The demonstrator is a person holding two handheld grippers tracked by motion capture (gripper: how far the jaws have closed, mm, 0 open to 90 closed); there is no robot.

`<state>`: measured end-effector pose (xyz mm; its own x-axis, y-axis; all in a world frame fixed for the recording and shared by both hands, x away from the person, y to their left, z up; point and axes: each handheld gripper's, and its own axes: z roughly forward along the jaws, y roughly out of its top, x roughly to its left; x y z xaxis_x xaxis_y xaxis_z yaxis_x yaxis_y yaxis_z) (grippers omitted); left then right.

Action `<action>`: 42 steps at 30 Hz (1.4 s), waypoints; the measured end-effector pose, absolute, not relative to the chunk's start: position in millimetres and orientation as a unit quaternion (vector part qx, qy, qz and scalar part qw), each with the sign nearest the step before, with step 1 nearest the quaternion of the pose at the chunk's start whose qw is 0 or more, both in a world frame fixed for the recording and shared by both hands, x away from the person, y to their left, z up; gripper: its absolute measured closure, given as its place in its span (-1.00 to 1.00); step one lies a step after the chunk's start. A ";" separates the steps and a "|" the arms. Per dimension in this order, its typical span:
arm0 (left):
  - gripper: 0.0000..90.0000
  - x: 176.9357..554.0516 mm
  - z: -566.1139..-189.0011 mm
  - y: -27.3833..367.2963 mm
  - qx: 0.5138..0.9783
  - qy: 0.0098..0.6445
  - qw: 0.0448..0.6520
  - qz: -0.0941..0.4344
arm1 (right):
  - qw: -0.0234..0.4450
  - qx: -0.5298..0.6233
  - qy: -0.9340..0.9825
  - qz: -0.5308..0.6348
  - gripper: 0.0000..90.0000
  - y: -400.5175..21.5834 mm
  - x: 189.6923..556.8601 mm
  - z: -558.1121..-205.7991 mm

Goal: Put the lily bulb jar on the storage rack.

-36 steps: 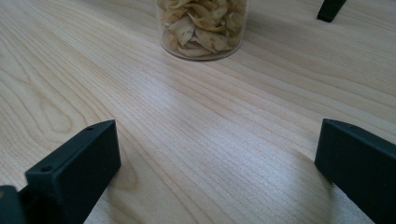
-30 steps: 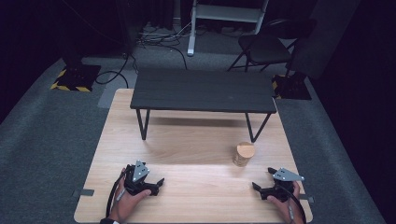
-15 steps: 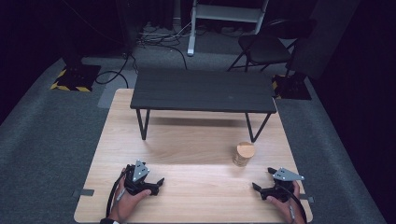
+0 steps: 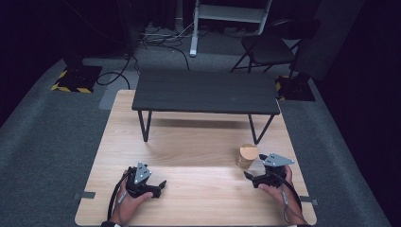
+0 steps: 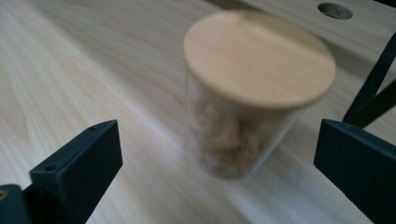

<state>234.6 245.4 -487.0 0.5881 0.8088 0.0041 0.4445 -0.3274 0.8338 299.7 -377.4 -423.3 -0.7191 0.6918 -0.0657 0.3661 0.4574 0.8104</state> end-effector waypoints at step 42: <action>-0.99 234.9 -486.8 244.6 0.784 0.402 0.420 0.217 | 0.200 0.332 0.835 0.391 -0.48 -326.8 333.7 -339.9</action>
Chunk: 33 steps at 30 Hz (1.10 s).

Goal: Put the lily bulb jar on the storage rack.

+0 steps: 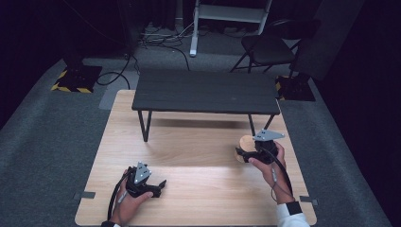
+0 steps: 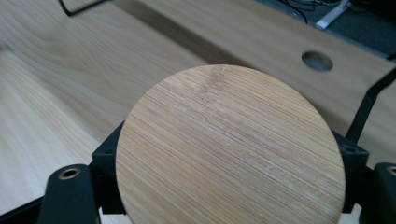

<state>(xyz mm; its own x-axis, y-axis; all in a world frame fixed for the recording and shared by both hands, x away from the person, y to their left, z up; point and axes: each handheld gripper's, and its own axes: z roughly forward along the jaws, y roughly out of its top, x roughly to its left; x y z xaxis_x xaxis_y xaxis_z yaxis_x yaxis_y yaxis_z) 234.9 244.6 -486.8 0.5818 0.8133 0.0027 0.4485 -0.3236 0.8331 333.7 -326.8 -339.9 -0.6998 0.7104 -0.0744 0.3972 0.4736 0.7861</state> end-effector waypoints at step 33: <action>-0.99 234.9 -486.6 244.1 0.783 0.405 0.419 0.219 | 0.211 0.327 0.833 0.393 -0.48 -247.7 427.9 -188.6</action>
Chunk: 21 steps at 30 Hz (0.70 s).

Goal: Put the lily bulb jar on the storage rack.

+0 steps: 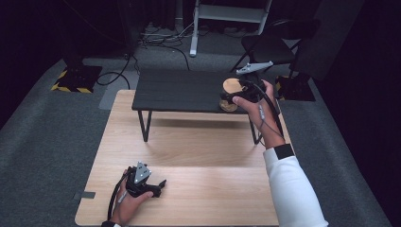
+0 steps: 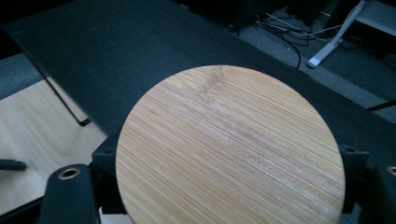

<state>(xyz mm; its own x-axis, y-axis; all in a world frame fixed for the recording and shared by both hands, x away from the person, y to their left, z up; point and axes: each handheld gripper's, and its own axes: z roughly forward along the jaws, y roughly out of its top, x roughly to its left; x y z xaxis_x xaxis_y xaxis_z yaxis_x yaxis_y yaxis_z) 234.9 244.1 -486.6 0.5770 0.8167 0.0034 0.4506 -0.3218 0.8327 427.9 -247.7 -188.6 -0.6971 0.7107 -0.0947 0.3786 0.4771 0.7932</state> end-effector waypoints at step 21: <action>-0.99 235.0 -486.7 243.7 0.782 0.406 0.419 0.219 | 0.205 0.353 0.808 0.425 -0.72 -243.6 455.0 -212.4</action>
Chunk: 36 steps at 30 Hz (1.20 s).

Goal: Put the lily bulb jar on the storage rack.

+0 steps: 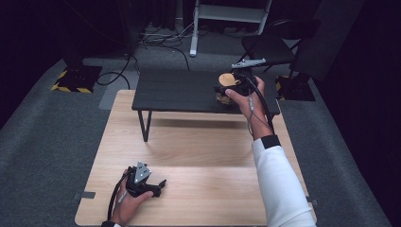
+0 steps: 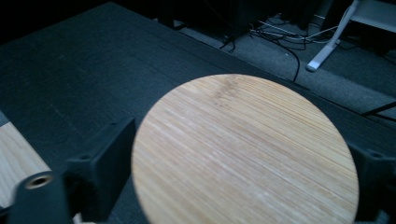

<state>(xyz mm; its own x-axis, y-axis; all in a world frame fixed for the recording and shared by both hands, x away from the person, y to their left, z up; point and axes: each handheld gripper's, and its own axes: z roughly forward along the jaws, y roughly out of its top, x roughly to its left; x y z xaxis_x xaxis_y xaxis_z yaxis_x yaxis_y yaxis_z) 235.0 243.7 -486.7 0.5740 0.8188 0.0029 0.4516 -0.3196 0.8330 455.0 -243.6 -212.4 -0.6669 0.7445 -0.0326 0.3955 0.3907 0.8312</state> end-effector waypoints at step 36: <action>-0.99 235.0 -486.8 243.7 0.782 0.406 0.419 0.219 | 0.278 0.295 0.781 0.476 -0.86 -332.6 303.9 -294.8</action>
